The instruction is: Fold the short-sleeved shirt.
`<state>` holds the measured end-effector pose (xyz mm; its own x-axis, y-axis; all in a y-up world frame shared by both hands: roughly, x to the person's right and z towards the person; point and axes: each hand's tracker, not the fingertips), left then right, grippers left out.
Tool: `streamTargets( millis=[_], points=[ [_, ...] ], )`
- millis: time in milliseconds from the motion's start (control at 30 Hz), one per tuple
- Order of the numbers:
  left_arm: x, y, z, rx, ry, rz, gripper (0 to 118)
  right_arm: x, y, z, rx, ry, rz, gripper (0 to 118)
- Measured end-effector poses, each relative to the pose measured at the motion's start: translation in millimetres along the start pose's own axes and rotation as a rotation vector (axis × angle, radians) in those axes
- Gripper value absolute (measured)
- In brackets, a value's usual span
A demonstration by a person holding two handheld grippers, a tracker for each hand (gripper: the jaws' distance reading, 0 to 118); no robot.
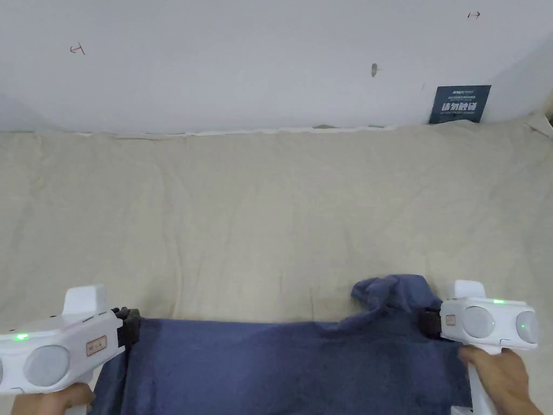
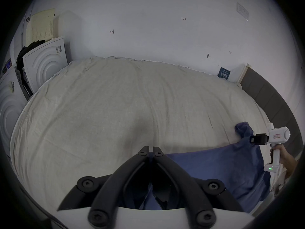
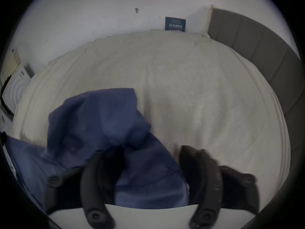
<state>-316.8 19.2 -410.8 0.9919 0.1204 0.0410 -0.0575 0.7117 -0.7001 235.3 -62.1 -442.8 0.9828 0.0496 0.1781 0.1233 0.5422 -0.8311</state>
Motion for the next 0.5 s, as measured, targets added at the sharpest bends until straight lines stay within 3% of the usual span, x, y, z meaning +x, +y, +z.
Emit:
streamTargets(
  millis=[33,67,267,500],
  points=[
    [0,0,3,-0.002,0.002,0.009,2,-2,2,5,-0.005,-0.002,0.008,21],
    [-1,-1,5,-0.002,0.005,0.018,2,-3,2,9,-0.002,0.008,0.023,3],
    [-5,-18,37,0.020,0.025,0.054,2,0,-14,98,0.164,0.045,0.049,3],
    [-21,-52,93,0.028,0.050,0.099,2,14,-67,222,0.289,0.116,0.009,3]
  ],
)
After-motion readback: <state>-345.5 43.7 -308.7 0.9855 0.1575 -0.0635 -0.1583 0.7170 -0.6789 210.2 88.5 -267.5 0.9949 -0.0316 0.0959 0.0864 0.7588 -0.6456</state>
